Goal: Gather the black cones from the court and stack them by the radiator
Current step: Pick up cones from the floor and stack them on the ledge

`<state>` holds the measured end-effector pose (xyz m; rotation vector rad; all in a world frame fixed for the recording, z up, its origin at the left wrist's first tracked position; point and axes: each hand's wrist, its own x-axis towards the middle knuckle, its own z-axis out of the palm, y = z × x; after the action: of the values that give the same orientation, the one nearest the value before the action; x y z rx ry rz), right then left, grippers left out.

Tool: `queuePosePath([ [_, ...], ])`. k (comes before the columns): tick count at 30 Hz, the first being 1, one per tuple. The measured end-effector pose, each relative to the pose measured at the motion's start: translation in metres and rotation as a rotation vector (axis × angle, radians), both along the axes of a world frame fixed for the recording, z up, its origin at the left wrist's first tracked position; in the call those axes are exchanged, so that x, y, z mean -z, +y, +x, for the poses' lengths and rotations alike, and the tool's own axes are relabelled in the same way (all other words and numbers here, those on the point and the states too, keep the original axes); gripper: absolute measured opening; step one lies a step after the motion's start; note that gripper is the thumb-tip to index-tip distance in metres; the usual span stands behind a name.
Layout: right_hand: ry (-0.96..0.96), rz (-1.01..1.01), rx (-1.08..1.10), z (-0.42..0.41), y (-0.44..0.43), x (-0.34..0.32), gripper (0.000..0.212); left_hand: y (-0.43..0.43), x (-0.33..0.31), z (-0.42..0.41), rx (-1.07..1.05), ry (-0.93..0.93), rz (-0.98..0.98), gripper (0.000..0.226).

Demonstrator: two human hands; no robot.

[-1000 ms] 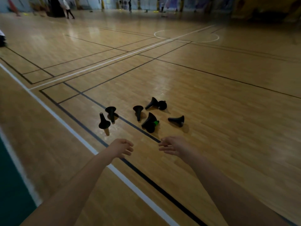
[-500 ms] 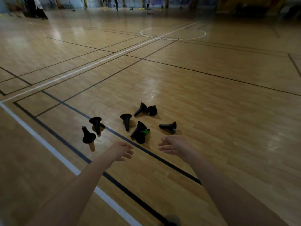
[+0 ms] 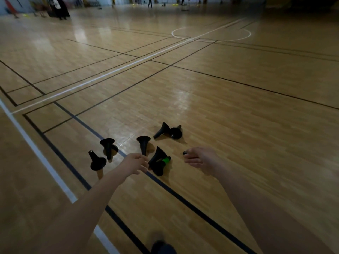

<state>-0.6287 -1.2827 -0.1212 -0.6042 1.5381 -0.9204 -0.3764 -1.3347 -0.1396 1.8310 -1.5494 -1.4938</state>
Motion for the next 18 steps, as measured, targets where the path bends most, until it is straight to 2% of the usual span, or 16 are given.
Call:
queuePosePath([
  [10, 0.044, 0.068, -0.059, -0.022, -0.164, 0.003, 0.006, -0.166, 0.018, -0.022, -0.092, 0.066, 0.074, 0.022],
  [18, 0.064, 0.100, -0.100, -0.034, -0.283, 0.006, 0.009, -0.276, 0.011, -0.035, -0.117, 0.075, 0.129, 0.022],
])
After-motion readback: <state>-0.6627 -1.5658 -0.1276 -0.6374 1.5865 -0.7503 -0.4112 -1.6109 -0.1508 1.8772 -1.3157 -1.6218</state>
